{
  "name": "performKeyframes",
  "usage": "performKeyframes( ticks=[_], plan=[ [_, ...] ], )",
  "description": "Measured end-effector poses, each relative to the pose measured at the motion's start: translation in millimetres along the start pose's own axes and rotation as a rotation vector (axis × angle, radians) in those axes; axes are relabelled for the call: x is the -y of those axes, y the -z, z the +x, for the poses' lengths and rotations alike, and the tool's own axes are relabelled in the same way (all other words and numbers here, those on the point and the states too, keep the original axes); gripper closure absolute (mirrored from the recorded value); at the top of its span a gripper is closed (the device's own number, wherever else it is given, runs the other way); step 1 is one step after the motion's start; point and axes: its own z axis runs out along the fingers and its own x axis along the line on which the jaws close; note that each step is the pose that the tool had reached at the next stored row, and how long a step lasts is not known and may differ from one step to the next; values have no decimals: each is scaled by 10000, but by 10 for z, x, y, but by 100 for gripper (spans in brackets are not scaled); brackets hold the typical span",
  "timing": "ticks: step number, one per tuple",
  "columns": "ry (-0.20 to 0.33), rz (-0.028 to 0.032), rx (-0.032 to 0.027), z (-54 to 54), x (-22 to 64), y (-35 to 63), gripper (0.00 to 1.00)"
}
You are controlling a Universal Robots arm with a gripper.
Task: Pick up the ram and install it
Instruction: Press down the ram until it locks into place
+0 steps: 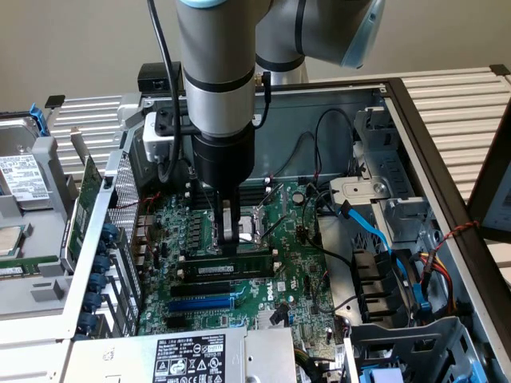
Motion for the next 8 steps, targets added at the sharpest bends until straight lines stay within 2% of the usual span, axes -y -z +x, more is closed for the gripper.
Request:
performKeyframes(
  ticks=[1, 3, 6, 8],
  plan=[
    [0, -10, 0, 0, -3, 0, 87],
    [1, -17, 0, 0, -8, 0, 89],
    [-2, -17, 0, -5, -9, -6, 89],
    [-7, -23, -27, -18, -9, -14, 89]
  ],
)
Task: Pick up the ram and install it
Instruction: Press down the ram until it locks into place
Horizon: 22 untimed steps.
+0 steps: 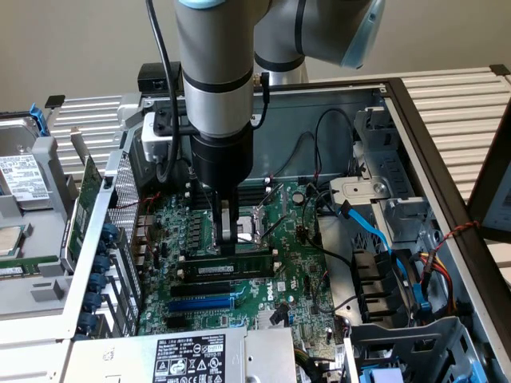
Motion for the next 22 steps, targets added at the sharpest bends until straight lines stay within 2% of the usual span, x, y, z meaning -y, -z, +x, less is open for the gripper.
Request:
performKeyframes(
  ticks=[3, 7, 22],
  plan=[
    [-4, -14, -79, -23, 0, -9, 89],
    [-4, -15, -136, -22, 1, -10, 89],
    [-5, -15, -147, -12, 2, -48, 89]
  ],
)
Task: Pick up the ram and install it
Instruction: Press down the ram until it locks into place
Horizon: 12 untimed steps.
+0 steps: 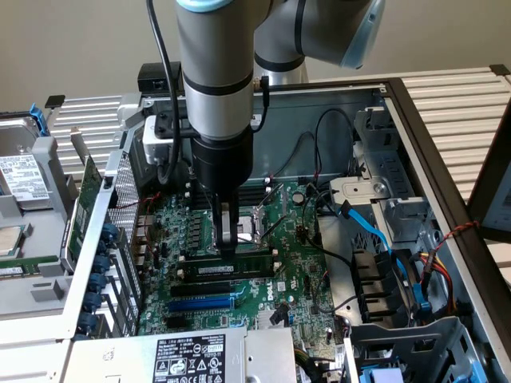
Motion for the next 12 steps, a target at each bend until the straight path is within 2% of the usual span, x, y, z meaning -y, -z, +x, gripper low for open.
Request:
performKeyframes(
  ticks=[12],
  plan=[
    [-1, -2, -36, 1, 5, -43, 89]
  ],
)
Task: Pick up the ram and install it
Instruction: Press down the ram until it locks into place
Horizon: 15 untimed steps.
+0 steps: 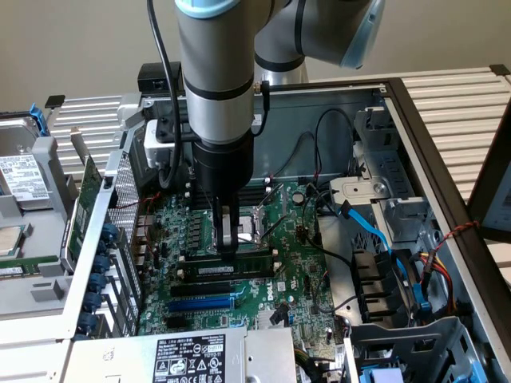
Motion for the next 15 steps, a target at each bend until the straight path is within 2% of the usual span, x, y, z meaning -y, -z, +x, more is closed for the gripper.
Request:
performKeyframes(
  ticks=[15],
  plan=[
    [0, 2, 3, 10, 0, -2, 89]
  ],
)
